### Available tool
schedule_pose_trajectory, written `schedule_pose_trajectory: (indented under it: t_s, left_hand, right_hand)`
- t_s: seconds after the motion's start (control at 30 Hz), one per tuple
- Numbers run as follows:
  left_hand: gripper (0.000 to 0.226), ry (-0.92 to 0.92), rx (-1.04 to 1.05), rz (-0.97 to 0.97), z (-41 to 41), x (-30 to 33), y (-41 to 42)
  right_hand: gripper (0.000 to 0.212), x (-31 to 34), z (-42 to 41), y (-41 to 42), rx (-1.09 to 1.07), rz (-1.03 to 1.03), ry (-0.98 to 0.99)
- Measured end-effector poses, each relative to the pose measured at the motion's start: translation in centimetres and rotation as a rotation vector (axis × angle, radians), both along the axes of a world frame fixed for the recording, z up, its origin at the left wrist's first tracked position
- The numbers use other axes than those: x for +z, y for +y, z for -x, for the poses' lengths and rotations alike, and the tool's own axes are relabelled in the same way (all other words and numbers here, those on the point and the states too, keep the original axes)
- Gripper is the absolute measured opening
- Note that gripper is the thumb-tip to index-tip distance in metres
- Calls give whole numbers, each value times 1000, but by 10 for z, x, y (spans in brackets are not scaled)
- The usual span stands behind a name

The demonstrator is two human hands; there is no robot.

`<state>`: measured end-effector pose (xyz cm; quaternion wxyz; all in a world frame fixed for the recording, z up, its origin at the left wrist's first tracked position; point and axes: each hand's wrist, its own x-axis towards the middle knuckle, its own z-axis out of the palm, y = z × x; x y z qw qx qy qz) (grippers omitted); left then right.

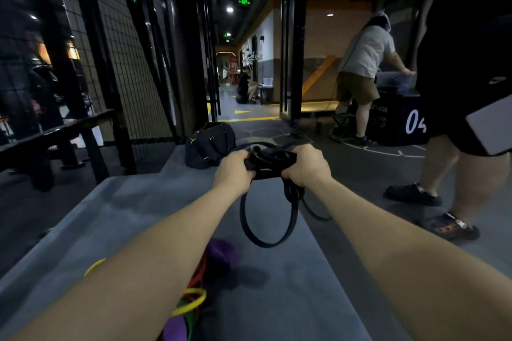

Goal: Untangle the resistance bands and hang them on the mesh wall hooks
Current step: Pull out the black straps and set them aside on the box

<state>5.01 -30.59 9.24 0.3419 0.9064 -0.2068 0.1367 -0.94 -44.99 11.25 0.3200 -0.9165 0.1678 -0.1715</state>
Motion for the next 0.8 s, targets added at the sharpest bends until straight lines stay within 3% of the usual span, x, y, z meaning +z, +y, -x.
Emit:
schedule_pose_trajectory:
  t_s: [0.2, 0.43, 0.5, 0.63, 0.8]
  left_hand:
    - [31, -43, 26, -24, -74, -18, 7]
    - [45, 86, 6, -151, -132, -91, 13]
    - [47, 175, -21, -195, -141, -115, 11]
    - [50, 275, -44, -257, -145, -139, 4]
    - [45, 268, -39, -253, -138, -140, 8]
  right_hand:
    - [25, -28, -87, 7, 3, -72, -77]
    - [19, -112, -161, 4, -14, -87, 36]
    - [28, -141, -166, 3, 15, 37, 167]
    - [78, -177, -165, 0, 80, 127, 326]
    - [85, -179, -151, -2, 50, 153, 276]
